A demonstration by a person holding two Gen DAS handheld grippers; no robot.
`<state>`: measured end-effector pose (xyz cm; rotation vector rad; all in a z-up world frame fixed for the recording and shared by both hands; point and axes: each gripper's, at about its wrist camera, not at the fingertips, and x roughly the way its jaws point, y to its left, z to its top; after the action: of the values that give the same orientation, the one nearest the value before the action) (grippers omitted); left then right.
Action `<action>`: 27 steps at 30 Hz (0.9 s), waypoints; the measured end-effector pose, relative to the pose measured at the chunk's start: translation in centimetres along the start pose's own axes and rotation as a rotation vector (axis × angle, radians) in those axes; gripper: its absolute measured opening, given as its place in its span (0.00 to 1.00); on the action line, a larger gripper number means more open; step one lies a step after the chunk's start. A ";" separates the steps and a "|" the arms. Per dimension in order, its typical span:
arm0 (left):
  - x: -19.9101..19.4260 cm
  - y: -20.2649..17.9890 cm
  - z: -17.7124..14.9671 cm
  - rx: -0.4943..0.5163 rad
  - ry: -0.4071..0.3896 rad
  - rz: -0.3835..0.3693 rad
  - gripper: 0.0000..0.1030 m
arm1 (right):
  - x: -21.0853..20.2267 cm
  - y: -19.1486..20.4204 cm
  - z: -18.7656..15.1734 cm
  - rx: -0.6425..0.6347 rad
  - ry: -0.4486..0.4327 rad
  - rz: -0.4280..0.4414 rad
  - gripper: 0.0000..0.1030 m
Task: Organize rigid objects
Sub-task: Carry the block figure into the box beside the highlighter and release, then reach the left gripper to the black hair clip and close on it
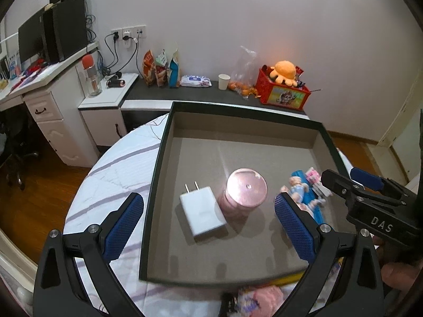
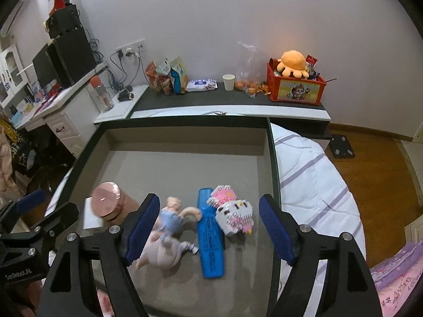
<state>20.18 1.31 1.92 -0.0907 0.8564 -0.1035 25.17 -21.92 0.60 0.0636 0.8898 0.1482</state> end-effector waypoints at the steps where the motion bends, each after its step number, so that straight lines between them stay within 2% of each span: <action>1: -0.3 0.1 -0.2 -0.001 -0.001 -0.002 0.98 | -0.6 0.1 -0.3 0.002 -0.007 0.010 0.77; 7: -2.6 0.7 -2.9 0.005 0.009 0.012 0.99 | -4.0 0.7 -2.6 0.020 -0.042 0.045 0.78; 18: -5.1 0.8 -9.9 0.055 0.060 0.074 0.99 | -7.8 0.9 -8.2 0.057 -0.023 0.059 0.78; 27: -5.7 -0.2 -12.3 0.083 0.083 0.051 0.99 | -9.6 1.2 -10.5 0.058 -0.029 0.066 0.78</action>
<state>7.11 1.41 -1.79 0.0138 0.9355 -0.0954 10.92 -22.28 1.54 0.1486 0.8630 0.1827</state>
